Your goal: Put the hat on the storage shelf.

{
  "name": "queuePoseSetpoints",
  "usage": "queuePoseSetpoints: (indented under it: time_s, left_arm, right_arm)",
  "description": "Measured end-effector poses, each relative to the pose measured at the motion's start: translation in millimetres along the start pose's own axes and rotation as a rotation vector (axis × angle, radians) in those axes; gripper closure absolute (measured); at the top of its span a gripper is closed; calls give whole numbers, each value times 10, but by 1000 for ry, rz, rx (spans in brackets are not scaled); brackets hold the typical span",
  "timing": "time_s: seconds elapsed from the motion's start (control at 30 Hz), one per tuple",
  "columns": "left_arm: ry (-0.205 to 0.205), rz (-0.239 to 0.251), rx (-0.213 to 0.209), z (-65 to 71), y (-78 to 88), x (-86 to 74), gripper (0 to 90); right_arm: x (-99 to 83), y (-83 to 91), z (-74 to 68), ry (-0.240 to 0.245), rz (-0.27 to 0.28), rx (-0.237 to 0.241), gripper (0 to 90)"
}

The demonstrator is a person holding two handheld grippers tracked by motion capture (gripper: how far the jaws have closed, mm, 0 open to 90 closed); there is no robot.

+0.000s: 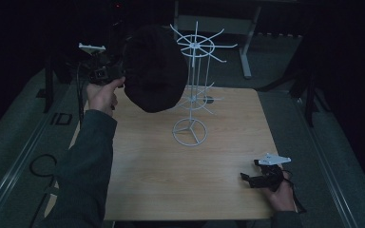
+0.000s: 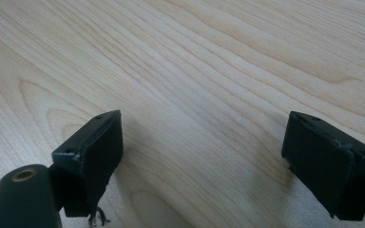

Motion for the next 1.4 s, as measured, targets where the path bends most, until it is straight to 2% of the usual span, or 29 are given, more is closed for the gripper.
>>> queuePoseSetpoints:
  time_s: [0.07,0.17,0.23,0.43,0.8,1.2,1.4]
  left_arm:
    - [-5,-1,2,-15,2,-4,616]
    - [-14,11,-22,-5,9,5,583]
    - [-13,10,-23,-6,15,6,552]
    - [-28,11,-25,0,43,3,526]
    - [-102,-13,23,33,82,-24,535]
    - [-159,-12,61,69,153,-42,529]
    - [-230,-17,104,126,184,-105,527]
  right_arm:
    - [0,0,0,0,-1,1,136]
    - [0,0,0,0,-1,1,135]
    - [0,0,-1,-1,0,0,135]
    - [0,0,0,-1,0,0,135]
    - [0,0,-1,-1,0,0,135]
    - [-3,3,-2,-5,-1,-2,135]
    - [-2,2,-2,-4,0,-2,135]
Point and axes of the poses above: each handheld gripper's, and its own axes: y roughly backward along the jaws, x roughly out of its top, z roughly to its right, the point moved 5 cm from there along -y, roughly forward along the jaws, and after that the axes turned 15 degrees about -y, right-handed, at the moved point
